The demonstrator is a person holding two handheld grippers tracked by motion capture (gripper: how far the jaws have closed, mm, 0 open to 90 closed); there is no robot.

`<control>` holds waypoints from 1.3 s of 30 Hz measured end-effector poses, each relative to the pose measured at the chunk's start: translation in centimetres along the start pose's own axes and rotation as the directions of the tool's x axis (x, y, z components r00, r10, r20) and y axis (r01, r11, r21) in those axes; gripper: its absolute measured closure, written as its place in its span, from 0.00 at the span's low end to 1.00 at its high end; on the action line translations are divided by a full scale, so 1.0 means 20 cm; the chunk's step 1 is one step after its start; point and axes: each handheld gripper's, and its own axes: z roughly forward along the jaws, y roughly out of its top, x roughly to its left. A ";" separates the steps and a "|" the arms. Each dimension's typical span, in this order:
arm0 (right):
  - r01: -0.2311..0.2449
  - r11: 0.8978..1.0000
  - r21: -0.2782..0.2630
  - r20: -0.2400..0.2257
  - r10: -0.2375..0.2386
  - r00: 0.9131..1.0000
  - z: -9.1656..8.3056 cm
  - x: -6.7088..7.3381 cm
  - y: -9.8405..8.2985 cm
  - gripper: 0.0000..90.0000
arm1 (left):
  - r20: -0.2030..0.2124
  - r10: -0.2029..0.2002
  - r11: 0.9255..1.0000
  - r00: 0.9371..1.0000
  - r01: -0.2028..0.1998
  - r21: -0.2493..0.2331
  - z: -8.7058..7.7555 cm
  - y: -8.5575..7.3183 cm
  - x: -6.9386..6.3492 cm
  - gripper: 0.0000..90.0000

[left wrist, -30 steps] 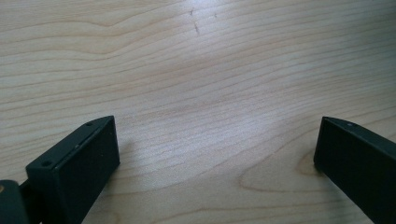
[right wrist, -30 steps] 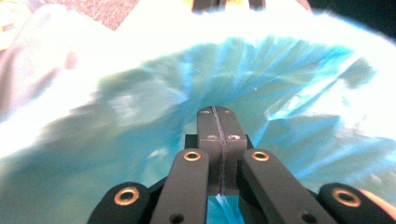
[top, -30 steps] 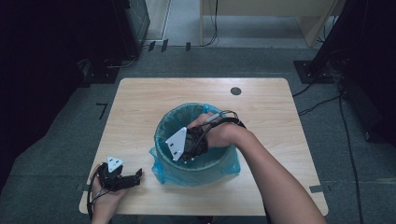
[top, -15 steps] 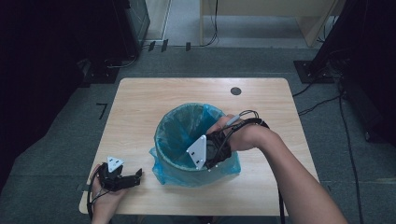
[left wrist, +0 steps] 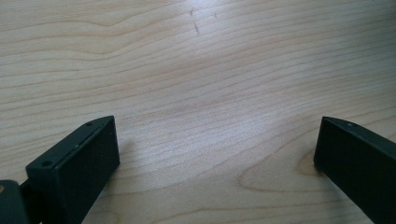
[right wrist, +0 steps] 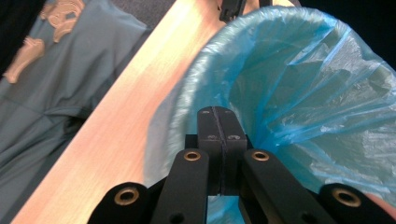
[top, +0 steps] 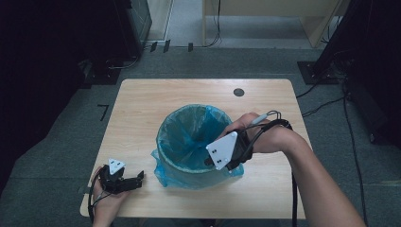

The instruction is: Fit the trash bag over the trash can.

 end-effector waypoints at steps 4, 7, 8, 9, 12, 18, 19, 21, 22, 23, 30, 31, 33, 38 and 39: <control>-0.004 1.000 -0.004 -0.001 0.004 1.000 -0.05 0.05 -0.01 1.00 | 0.000 0.000 1.000 1.000 0.000 0.000 0.00 0.00 0.00 0.00; -0.015 1.000 -0.008 0.001 0.015 1.000 -0.08 0.10 -0.03 1.00 | 0.000 0.000 1.000 1.000 0.000 0.000 0.00 0.00 0.00 0.00; -0.022 1.000 -0.011 0.000 0.022 1.000 -0.09 0.11 -0.05 1.00 | 0.000 0.000 1.000 1.000 0.000 0.000 0.00 0.00 0.00 0.00; -0.030 0.999 -0.016 -0.003 0.030 1.000 -0.09 0.13 -0.06 1.00 | 0.000 0.000 1.000 1.000 0.000 0.000 0.00 0.00 0.00 0.00; -0.047 0.999 -0.014 0.000 0.047 0.999 -0.09 0.17 -0.11 0.99 | 0.000 0.000 1.000 1.000 0.000 0.000 0.00 0.00 0.00 0.00; -0.101 0.995 -0.013 -0.024 0.100 0.995 -0.09 0.25 -0.22 0.88 | 0.000 0.001 1.000 1.000 -0.001 0.001 0.00 0.00 0.00 0.00; -0.114 0.993 -0.013 -0.031 0.114 0.993 -0.08 0.26 -0.24 0.84 | 0.000 0.001 1.000 1.000 -0.001 -0.001 0.00 0.00 0.00 0.00; -0.141 0.990 -0.010 -0.037 0.141 0.989 -0.07 0.29 -0.27 0.78 | -0.001 0.000 1.000 1.000 0.000 -0.002 0.00 0.00 0.00 0.00; -0.159 0.987 -0.007 -0.039 0.159 0.987 -0.07 0.30 -0.28 0.71 | -0.001 0.000 1.000 1.000 0.000 -0.002 0.00 0.00 0.00 0.00; -0.222 0.975 -0.003 -0.041 0.221 0.974 -0.06 0.32 -0.31 0.62 | -0.001 0.000 1.000 1.000 0.000 -0.002 0.00 0.00 0.00 0.00; -0.427 0.903 -0.037 0.068 0.429 0.901 -0.02 0.39 -0.42 0.26 | -0.001 0.000 1.000 1.000 0.000 -0.002 0.00 0.00 0.00 0.00; -0.484 0.874 -0.041 0.079 0.486 0.870 -0.01 0.40 -0.44 0.16 | -0.001 0.000 1.000 1.000 0.000 -0.002 0.00 0.00 0.00 0.00; -0.535 0.844 -0.031 0.114 0.535 0.837 0.02 0.41 -0.46 0.10 | -0.001 0.000 1.000 1.000 0.000 -0.002 0.00 0.00 0.00 0.00; -0.611 0.788 -0.078 0.172 0.615 0.770 0.06 0.44 -0.53 0.00 | -0.001 0.000 1.000 1.000 0.000 -0.002 0.00 0.00 0.00 0.00; -0.624 0.776 -0.091 0.185 0.629 0.755 0.06 0.44 -0.55 0.00 | -0.001 0.000 1.000 1.000 0.000 -0.002 0.00 0.00 0.00 0.00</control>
